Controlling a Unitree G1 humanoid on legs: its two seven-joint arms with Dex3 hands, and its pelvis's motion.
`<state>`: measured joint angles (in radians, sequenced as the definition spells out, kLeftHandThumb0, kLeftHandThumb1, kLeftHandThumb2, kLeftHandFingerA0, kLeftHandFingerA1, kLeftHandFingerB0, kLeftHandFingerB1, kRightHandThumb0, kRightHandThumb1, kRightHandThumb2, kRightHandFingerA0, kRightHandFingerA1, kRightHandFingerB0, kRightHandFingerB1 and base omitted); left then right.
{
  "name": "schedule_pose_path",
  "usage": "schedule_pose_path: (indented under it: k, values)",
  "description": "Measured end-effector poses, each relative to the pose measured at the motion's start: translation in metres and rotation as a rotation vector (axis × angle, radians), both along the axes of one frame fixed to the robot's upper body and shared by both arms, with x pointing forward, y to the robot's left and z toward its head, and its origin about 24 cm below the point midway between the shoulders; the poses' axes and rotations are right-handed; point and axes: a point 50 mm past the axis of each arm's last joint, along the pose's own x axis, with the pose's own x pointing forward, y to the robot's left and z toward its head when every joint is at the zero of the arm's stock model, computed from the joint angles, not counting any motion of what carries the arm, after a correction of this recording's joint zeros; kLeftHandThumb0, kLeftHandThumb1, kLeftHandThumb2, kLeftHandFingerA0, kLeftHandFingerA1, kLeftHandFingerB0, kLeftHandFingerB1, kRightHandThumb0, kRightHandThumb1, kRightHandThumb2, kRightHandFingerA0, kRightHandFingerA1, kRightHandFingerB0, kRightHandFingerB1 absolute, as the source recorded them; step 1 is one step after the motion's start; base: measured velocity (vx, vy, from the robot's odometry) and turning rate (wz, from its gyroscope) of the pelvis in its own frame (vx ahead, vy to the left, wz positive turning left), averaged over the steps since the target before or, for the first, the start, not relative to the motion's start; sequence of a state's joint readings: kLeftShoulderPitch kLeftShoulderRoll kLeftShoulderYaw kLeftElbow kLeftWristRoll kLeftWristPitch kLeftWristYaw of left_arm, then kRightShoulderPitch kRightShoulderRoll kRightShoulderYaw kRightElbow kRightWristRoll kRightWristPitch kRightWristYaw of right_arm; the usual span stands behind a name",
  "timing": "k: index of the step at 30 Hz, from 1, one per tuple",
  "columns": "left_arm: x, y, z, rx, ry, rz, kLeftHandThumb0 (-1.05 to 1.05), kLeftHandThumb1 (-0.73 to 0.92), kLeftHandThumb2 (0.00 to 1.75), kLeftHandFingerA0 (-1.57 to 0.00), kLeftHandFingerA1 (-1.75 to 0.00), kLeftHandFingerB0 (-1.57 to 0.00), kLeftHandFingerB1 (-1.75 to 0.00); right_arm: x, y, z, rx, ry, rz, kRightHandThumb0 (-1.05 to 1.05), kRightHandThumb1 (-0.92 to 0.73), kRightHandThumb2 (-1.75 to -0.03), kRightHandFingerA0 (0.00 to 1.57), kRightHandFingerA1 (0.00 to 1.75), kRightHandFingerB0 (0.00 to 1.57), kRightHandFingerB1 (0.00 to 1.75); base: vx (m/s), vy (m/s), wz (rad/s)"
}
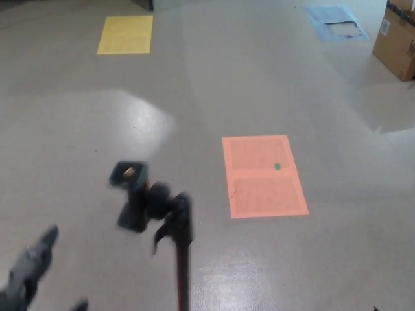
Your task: A phone stand is kept on the floor and the robot uses both its hands to grab it and uses its left hand to extend the phone stand by pulling it upwards
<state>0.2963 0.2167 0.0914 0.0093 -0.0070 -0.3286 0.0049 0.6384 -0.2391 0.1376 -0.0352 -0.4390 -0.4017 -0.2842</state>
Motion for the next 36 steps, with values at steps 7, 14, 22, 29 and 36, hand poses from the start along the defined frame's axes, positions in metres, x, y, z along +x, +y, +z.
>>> schedule_pose_path:
  k: [7,14,22,29,36]
  values:
    - [0.047,0.013,0.021,-0.050,-0.094,0.031,-0.94,0.58,1.01,-0.09,-0.27,-0.09,-0.22,-0.002,0.004,-0.002,0.000,-0.010,0.012,-0.92,-0.60,-0.89,0.00,0.03,0.00,0.00,0.00,0.000,0.00]
    - [0.053,0.014,0.025,-0.059,-0.100,0.023,-0.92,0.59,1.01,-0.09,-0.31,-0.09,-0.23,-0.004,0.008,-0.004,0.018,-0.014,0.013,-0.91,-0.62,-0.92,0.00,0.01,0.00,0.00,0.00,0.000,0.00]
    - [-0.005,0.013,-0.001,-0.066,0.001,0.029,-0.88,0.57,0.98,-0.08,-0.31,-0.08,-0.25,-0.021,0.002,-0.007,0.028,-0.001,-0.017,-1.05,-0.69,-0.98,0.00,0.04,0.00,0.01,0.00,0.000,0.00]
    - [-0.060,0.019,-0.025,-0.094,0.137,0.044,-0.85,0.55,0.99,-0.04,-0.39,-0.05,-0.31,-0.040,-0.007,-0.007,0.015,0.007,-0.060,-1.05,-0.74,-1.03,0.00,0.06,0.00,0.00,0.00,0.000,0.00]
    - [-0.097,0.031,-0.030,-0.107,0.176,0.085,-0.39,0.29,0.95,-0.01,-0.50,0.00,-0.47,-0.055,-0.014,-0.011,-0.007,0.015,-0.094,-0.98,-0.69,-0.99,0.00,0.07,0.00,0.02,0.00,0.000,0.00]
